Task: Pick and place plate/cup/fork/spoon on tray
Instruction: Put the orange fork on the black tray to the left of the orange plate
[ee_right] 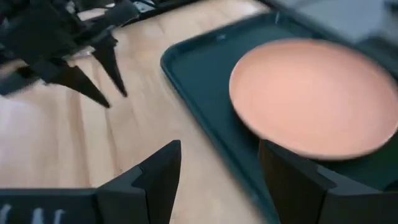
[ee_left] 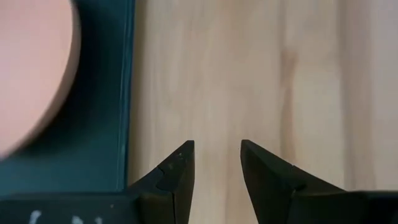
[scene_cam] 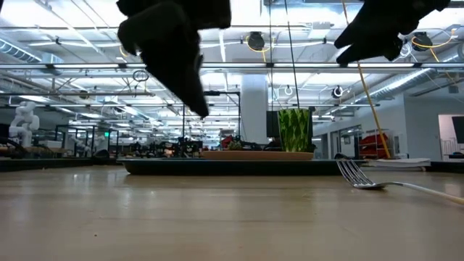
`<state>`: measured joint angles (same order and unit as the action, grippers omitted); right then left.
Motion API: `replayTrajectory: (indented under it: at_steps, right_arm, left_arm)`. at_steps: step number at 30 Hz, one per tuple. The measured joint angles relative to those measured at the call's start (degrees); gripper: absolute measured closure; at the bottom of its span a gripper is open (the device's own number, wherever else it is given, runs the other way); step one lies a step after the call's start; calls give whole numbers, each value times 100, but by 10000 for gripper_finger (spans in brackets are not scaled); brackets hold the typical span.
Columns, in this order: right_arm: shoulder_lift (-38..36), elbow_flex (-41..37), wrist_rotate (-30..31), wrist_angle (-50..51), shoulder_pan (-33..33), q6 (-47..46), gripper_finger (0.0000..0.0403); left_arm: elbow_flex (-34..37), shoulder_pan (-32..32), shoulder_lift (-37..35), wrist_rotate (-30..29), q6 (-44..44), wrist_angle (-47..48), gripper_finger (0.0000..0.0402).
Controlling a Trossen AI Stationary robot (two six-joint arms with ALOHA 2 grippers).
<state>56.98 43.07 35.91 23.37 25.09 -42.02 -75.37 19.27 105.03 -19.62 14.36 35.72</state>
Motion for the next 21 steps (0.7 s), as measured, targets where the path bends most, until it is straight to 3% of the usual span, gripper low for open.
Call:
replayTrajectory:
  at_steps: [12, 17, 21]
  right_arm:
    - [1536, 97, -616, -1137, 599, -2012, 193]
    - [2361, 655, -655, -1108, 923, -2620, 193]
    - [3015, 1336, -1070, -633, 1030, -3233, 204]
  left_arm:
    - [0, 370, 0, 5, 833, 770, 268]
    - [0, 625, 0, 6, 874, 764, 268]
    - [0, 805, 0, 9, 880, 730, 268]
